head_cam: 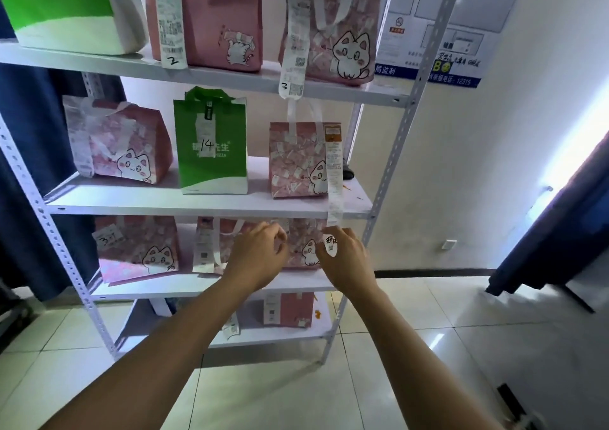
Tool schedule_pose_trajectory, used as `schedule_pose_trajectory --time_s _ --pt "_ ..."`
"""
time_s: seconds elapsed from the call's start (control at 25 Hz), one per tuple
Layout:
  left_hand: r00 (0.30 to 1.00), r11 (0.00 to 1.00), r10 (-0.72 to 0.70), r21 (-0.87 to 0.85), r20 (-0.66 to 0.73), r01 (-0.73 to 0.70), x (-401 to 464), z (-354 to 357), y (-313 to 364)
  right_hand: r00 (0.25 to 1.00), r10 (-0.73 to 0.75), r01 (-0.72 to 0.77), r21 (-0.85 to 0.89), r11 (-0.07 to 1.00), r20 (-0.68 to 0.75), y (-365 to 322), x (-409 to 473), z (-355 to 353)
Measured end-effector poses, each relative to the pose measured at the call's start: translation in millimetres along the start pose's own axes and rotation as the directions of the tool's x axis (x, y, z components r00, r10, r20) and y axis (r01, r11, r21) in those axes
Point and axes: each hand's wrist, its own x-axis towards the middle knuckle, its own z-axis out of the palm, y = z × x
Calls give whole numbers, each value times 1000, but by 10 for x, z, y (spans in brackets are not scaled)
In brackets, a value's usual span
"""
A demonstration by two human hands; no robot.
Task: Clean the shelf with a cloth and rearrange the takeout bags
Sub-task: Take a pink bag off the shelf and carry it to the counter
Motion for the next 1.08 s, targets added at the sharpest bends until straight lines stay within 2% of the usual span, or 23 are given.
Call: schedule_pose_trajectory --time_s 0.36,0.8,0.88,1.08 --pt "999 999 -11 -47 35 13 980 352 -245 995 86 -85 24 996 -57 242 976 179" --pt "994 989 -111 -94 16 112 2249 746 -249 995 8 4 111 994 -104 608 2558 274" --pt "991 988 -134 -85 -11 132 2477 836 -240 991 -10 28 134 991 -131 679 2877 281" --pt "972 988 -141 -89 -189 126 2887 989 -307 984 -40 80 232 969 -173 828 3424 389"
